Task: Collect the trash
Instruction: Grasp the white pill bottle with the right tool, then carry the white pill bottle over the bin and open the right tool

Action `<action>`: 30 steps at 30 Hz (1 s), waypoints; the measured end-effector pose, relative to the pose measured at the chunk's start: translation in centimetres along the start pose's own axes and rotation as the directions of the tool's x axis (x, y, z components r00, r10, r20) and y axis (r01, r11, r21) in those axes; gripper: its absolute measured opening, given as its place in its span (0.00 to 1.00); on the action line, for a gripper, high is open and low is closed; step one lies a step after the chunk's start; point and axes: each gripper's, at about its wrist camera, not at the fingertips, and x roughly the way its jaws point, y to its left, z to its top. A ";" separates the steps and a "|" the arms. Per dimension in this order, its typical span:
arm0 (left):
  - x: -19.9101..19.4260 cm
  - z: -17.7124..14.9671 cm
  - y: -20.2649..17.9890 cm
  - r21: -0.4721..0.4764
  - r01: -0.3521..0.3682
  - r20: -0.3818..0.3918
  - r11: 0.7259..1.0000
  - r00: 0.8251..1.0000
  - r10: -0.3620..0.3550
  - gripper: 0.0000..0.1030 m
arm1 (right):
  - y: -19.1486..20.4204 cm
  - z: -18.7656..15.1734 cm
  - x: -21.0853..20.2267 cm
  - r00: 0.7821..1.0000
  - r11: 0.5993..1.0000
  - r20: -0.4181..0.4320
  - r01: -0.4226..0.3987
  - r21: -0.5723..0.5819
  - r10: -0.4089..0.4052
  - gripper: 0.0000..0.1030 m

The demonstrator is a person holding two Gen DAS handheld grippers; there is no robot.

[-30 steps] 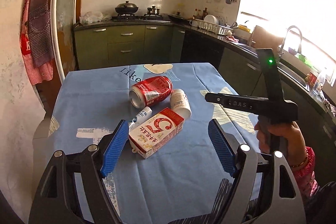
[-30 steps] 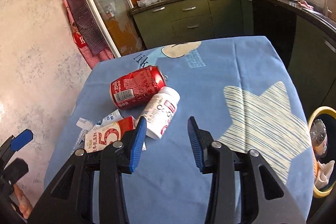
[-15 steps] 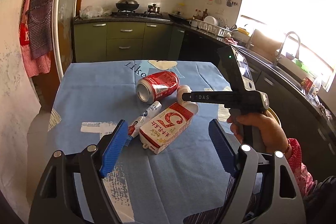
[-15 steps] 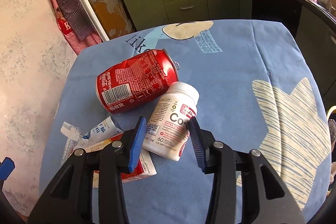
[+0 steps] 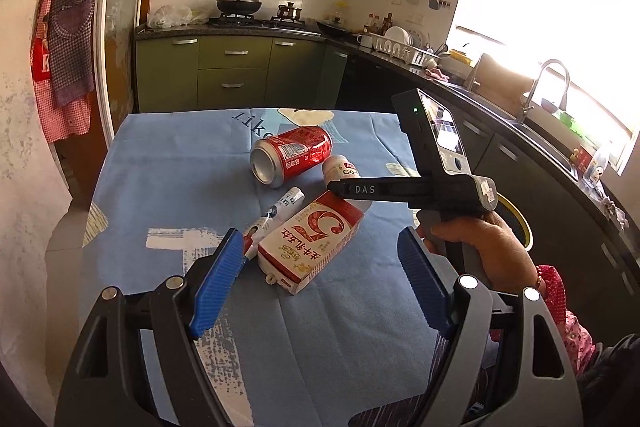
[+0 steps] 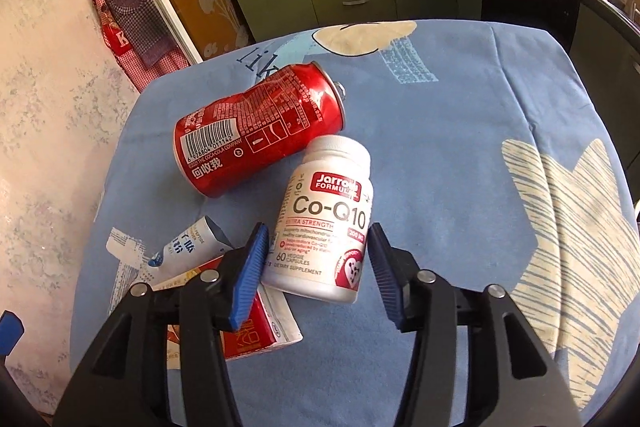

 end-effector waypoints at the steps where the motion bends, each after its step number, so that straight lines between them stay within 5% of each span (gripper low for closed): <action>1: 0.0 0.0 -0.1 0.000 0.001 0.000 1.000 1.000 -0.001 0.76 | 0.0 -0.1 0.1 1.000 1.000 0.002 0.002 -0.003 -0.002 0.48; 30: 1.5 0.4 -4.0 0.073 0.027 -0.030 0.997 0.999 -0.025 0.76 | -5.4 -3.2 -7.9 0.992 0.999 0.116 -0.047 0.027 0.043 0.43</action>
